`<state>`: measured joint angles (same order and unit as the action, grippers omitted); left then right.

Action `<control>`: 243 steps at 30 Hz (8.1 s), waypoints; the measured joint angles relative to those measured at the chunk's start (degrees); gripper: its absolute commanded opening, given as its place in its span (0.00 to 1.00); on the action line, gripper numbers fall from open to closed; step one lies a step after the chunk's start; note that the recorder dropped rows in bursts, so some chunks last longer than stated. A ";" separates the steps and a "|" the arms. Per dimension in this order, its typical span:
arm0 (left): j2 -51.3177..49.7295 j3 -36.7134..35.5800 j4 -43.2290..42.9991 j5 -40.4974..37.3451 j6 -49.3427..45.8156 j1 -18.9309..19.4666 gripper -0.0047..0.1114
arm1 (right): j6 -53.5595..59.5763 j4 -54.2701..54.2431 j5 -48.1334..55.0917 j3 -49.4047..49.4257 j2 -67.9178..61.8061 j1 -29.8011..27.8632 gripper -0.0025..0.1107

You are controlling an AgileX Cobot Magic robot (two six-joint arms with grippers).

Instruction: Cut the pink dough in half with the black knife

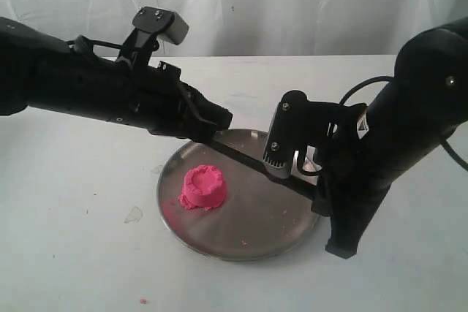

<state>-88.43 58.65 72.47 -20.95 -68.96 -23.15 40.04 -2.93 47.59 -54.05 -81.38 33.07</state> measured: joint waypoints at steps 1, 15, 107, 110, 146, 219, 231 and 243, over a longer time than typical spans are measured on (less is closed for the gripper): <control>-0.28 0.00 0.00 0.31 0.00 0.00 0.14 | -0.12 0.00 0.00 0.00 0.00 0.00 0.02; -4.65 0.00 -0.63 2.72 -1.68 0.00 0.14 | -1.91 0.00 3.85 -5.73 3.35 0.04 0.02; -14.13 -1.69 -3.16 2.69 -3.53 9.74 0.04 | -2.39 -7.68 -15.49 -4.01 -18.42 0.14 0.02; -14.81 -1.69 -3.16 3.02 -3.53 9.74 0.04 | -2.34 -7.68 -15.49 -4.01 -18.42 0.14 0.02; -19.91 1.89 -0.08 5.33 -3.51 9.74 0.04 | -2.11 -7.68 -15.49 -4.01 -18.42 0.14 0.02; -24.79 5.00 -0.22 4.01 -3.18 9.84 0.04 | -1.48 -7.38 -15.15 -4.01 -19.91 0.14 0.02; -16.13 4.90 -1.68 3.43 -3.90 9.84 0.04 | -1.48 -7.50 -14.92 -4.01 -19.99 0.14 0.02; -16.57 0.21 -3.04 4.21 -3.45 9.84 0.04 | -1.48 -7.50 -14.84 -4.01 -19.99 0.14 0.02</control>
<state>-105.00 58.86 69.43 -16.74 -72.41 -13.30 38.56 -10.42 32.75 -58.06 -101.37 33.21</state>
